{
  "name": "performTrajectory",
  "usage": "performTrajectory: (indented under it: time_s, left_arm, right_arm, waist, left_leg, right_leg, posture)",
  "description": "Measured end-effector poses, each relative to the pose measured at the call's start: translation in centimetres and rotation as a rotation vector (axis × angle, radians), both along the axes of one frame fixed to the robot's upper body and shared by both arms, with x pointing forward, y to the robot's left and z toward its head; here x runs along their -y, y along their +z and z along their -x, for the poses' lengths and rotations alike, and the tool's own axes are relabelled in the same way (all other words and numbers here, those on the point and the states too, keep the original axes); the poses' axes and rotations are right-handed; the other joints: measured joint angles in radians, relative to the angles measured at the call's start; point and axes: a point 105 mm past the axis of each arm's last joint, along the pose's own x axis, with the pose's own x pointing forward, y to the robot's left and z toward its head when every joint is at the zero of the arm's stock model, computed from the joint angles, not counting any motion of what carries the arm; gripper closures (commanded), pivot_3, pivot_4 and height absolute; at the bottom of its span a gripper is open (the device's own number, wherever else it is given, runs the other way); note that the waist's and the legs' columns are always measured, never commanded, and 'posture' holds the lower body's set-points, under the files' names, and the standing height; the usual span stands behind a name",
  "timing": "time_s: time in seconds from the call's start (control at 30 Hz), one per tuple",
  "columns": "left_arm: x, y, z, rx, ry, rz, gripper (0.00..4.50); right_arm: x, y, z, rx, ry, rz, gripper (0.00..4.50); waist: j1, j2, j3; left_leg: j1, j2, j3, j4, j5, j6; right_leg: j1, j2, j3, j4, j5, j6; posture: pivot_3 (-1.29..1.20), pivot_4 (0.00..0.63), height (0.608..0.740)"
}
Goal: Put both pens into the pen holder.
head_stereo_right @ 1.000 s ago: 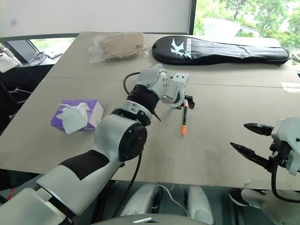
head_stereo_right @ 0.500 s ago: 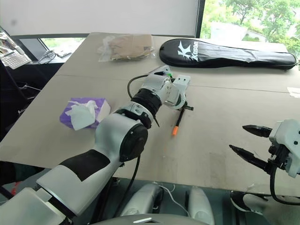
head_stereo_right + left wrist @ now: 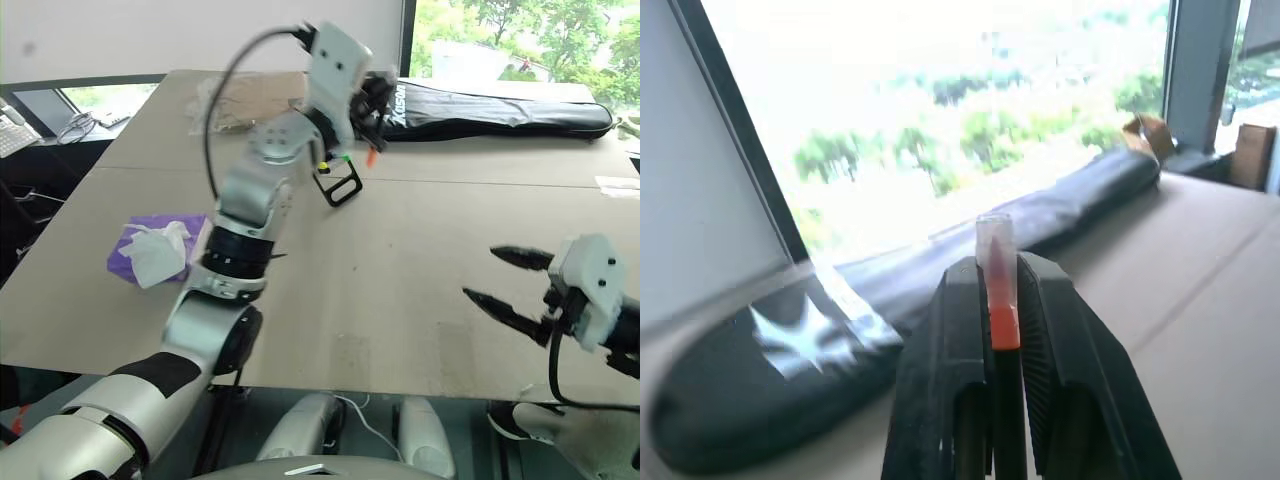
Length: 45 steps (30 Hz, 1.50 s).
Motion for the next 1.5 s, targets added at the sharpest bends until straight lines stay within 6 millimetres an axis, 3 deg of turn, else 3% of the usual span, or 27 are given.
performTrajectory:
  time_s: [0.07,0.13,0.33,0.8,0.97,1.03,1.1,1.13,1.2,1.3,1.37,1.5]
  left_arm:
    - [-1.1,1.0,0.6,0.131,-0.015,-0.006,4.49]
    - [-1.4,0.5,1.2,0.187,-0.079,-0.033,4.49]
    - [-2.4,-3.8,1.5,0.327,-0.204,-0.263,4.49]
    - [-3.6,-7.9,-0.1,0.346,-0.204,-0.421,4.49]
    - [-5.1,-9.0,-1.1,0.319,-0.149,-0.455,2.57]
    - [-5.4,-9.1,-1.1,0.327,-0.136,-0.461,1.43]
    - [-5.3,-9.0,-1.1,0.331,-0.138,-0.457,0.77]
    - [-5.3,-8.8,-1.0,0.329,-0.141,-0.449,0.77]
    - [-5.1,-7.0,0.5,0.269,-0.193,-0.234,0.77]
    - [-5.5,-6.2,3.0,0.059,-0.286,0.032,0.77]
    - [-6.2,-7.2,5.0,-0.096,-0.323,0.111,0.77]
    - [-9.1,-11.7,7.6,-0.383,-0.236,0.094,0.77]
  right_arm:
    - [-0.7,1.5,-0.7,0.072,0.004,-0.084,0.96]
    - [-1.2,2.0,-1.0,0.101,0.010,-0.110,0.96]
    - [-2.6,1.7,-1.6,0.121,0.017,-0.144,0.96]
    - [-2.6,1.6,-1.5,0.141,-0.014,-0.132,0.96]
    - [-2.7,1.6,-1.5,0.141,-0.013,-0.126,0.96]
    - [-2.7,1.5,-1.5,0.137,-0.014,-0.124,0.96]
    - [-2.6,1.5,-1.5,0.136,-0.014,-0.122,0.96]
    - [-2.6,1.4,-1.5,0.135,-0.014,-0.120,0.96]
    - [-2.3,0.7,-1.5,0.121,-0.029,-0.077,0.96]
    - [-2.2,0.0,-1.8,0.110,-0.040,-0.051,0.96]
    - [-1.7,-0.7,-2.2,0.093,-0.064,-0.036,0.96]
    - [-0.4,-3.0,-2.5,0.026,-0.105,-0.003,0.96]
  waist:
    - [0.003,0.000,0.000]
    - [0.009,0.000,0.000]
    - [0.020,-0.001,0.000]
    - [0.013,-0.001,0.000]
    - [0.012,-0.001,0.000]
    - [0.013,-0.001,0.000]
    - [0.013,-0.001,0.000]
    - [0.014,-0.001,0.000]
    - [0.011,0.000,0.000]
    - [-0.010,0.000,0.000]
    - [-0.024,0.001,0.000]
    - [-0.030,0.002,-0.001]
  left_leg:
    - [0.001,0.000,0.000,0.000,0.000,0.000]
    - [0.001,0.000,-0.001,0.000,0.000,0.000]
    - [-0.001,-0.001,-0.002,0.001,0.000,0.001]
    - [-0.001,-0.001,-0.002,0.001,-0.002,0.004]
    - [-0.001,-0.001,-0.002,0.001,-0.002,0.004]
    - [-0.001,-0.001,-0.002,0.001,-0.002,0.004]
    - [-0.001,-0.001,-0.002,0.001,-0.002,0.004]
    - [-0.001,-0.001,-0.002,0.001,-0.002,0.004]
    - [-0.001,-0.001,-0.003,0.001,-0.001,0.003]
    - [-0.001,0.000,-0.003,0.001,-0.001,0.002]
    - [0.000,0.001,-0.003,0.000,-0.001,0.002]
    - [0.002,0.002,-0.003,0.000,-0.003,0.005]
  right_leg:
    - [0.001,0.000,0.000,0.000,0.000,0.000]
    - [0.001,0.000,-0.001,0.000,0.000,0.000]
    - [0.000,0.000,-0.002,0.000,0.000,0.000]
    - [0.000,0.001,-0.003,0.001,0.000,0.000]
    - [-0.001,0.001,-0.003,0.001,0.000,0.000]
    - [-0.001,0.001,-0.003,0.001,0.000,0.000]
    - [-0.001,0.001,-0.003,0.001,0.000,0.000]
    - [-0.001,0.001,-0.003,0.001,0.000,0.000]
    - [-0.001,0.000,-0.003,0.001,0.000,0.000]
    - [-0.001,0.000,-0.001,0.001,0.000,0.000]
    - [-0.001,0.001,0.000,0.001,0.000,-0.001]
    - [0.000,0.002,0.001,0.003,0.000,-0.001]
  posture:
    - [0.00,0.150,0.740]
    - [0.00,0.150,0.740]
    - [0.00,0.150,0.740]
    - [0.00,0.150,0.740]
    - [0.00,0.150,0.740]
    - [0.00,0.150,0.740]
    - [0.00,0.150,0.740]
    - [0.00,0.150,0.740]
    - [0.00,0.150,0.740]
    - [0.00,0.150,0.740]
    - [0.00,0.150,0.740]
    - [0.00,0.150,0.740]
